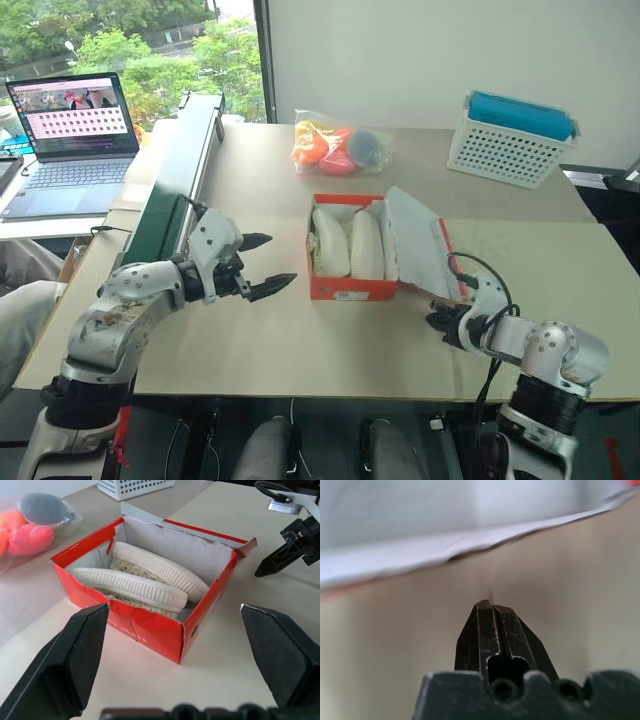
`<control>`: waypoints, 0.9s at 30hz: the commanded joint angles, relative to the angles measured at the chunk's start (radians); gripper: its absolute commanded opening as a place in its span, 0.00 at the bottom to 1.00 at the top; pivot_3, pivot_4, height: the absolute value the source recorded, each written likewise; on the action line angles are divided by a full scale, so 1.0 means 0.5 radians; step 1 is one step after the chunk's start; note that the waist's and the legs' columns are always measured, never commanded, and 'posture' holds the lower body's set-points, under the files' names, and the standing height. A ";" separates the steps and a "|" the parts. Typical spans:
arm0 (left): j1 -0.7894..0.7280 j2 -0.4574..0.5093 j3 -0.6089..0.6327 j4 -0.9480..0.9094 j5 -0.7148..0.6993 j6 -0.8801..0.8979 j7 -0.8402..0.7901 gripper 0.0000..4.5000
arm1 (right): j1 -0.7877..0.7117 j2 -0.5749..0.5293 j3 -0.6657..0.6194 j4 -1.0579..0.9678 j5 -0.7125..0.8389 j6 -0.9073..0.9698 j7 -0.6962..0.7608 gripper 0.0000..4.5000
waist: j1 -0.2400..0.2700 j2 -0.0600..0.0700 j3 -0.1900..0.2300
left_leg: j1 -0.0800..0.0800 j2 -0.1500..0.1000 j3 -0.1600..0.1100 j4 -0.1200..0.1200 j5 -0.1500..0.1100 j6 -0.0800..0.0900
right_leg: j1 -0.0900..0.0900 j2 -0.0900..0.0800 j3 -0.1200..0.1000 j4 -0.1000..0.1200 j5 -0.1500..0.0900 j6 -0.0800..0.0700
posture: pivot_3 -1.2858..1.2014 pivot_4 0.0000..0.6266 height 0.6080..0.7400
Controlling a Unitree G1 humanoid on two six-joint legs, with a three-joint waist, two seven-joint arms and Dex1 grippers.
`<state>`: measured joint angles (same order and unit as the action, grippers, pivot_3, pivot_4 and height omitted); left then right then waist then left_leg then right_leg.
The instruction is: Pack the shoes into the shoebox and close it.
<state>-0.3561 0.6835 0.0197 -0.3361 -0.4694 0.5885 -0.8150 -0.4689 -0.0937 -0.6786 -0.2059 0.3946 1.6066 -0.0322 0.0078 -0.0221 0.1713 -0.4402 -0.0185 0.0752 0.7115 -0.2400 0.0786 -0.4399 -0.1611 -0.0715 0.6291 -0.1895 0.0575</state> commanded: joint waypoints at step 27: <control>-0.186 0.037 -0.036 0.067 0.025 0.008 -0.073 1.00 | -0.131 0.608 -0.562 -0.152 1.472 -1.229 -1.135 0.01 | -0.082 0.019 0.004 | 0.004 0.004 0.002 -0.005 0.002 -0.003 | -0.001 0.010 0.009 0.003 -0.001 -0.001 | 0.52 0.24 0.69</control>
<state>-0.4364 0.6896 -0.0040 -0.2868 -0.4636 0.5930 -0.8456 -0.5979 0.0973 -1.0094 -0.1615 1.0455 0.9421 -0.5220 -0.0330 -0.0124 0.1731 -0.4386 -0.0163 0.0762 0.7087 -0.2388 0.0772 -0.4404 -0.1564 -0.0671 0.6306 -0.1899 0.0573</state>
